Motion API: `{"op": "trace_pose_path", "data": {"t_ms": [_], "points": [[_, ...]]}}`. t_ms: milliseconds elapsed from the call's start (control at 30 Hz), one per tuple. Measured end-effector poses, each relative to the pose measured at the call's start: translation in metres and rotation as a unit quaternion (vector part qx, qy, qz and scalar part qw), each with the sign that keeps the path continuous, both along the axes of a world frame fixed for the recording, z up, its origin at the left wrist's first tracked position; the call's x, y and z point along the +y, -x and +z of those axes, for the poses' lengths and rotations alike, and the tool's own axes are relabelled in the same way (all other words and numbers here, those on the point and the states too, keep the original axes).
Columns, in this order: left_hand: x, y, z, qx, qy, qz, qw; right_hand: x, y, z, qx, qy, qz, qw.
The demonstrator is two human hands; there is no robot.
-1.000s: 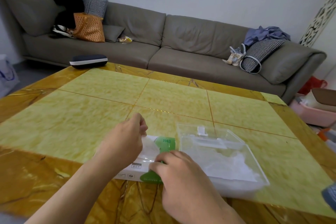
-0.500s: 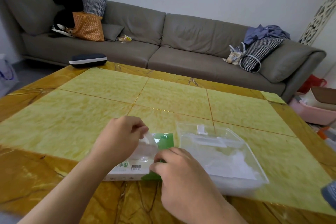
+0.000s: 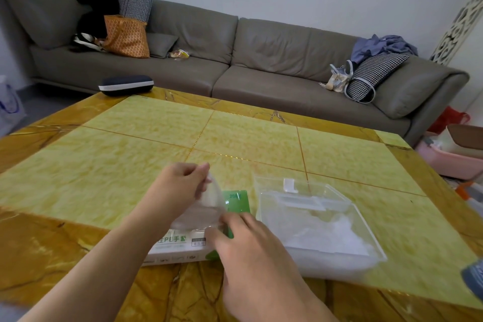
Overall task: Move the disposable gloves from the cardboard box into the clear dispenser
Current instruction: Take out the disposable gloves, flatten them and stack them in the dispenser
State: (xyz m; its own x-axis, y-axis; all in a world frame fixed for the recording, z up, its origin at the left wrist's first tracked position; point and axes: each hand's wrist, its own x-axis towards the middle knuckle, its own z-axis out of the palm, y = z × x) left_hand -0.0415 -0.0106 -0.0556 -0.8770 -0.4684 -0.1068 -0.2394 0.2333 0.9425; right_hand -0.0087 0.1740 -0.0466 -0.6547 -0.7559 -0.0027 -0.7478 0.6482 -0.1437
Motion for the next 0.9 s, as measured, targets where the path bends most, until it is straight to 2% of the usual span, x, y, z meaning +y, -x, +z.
{"op": "trace_pose_path", "data": {"t_ms": [100,233,400,533,633,700,767,833,900], "points": [[-0.005,0.0,0.003,0.035,-0.194,0.042,0.979,0.0,0.0,0.0,-0.002,-0.002,-0.004,1.0],[-0.01,-0.004,0.013,0.101,-0.393,0.061,0.912,0.0,0.001,0.0,-0.001,-0.018,-0.005,1.0],[-0.011,-0.013,0.026,0.152,-0.433,0.058,0.886,-0.002,0.002,-0.002,0.01,-0.021,0.004,1.0],[-0.015,-0.016,0.035,0.21,-0.515,0.044,0.83,-0.003,0.003,-0.003,0.004,-0.023,0.012,1.0],[-0.017,-0.018,0.037,0.211,-0.496,0.048,0.841,-0.002,0.003,0.0,-0.021,-0.007,-0.012,1.0],[-0.014,-0.02,0.036,0.189,-0.462,0.061,0.864,0.005,0.003,0.006,-0.078,0.1,-0.075,0.989],[-0.006,-0.022,0.037,0.166,-0.431,0.067,0.884,0.013,0.008,0.019,-0.123,0.248,-0.124,0.953],[-0.001,-0.023,0.036,0.151,-0.413,0.061,0.896,0.025,0.024,0.028,-0.153,0.406,-0.169,0.885],[0.0,-0.024,0.033,0.132,-0.401,0.035,0.906,0.042,0.042,0.035,-0.241,0.526,-0.163,0.799]]}}
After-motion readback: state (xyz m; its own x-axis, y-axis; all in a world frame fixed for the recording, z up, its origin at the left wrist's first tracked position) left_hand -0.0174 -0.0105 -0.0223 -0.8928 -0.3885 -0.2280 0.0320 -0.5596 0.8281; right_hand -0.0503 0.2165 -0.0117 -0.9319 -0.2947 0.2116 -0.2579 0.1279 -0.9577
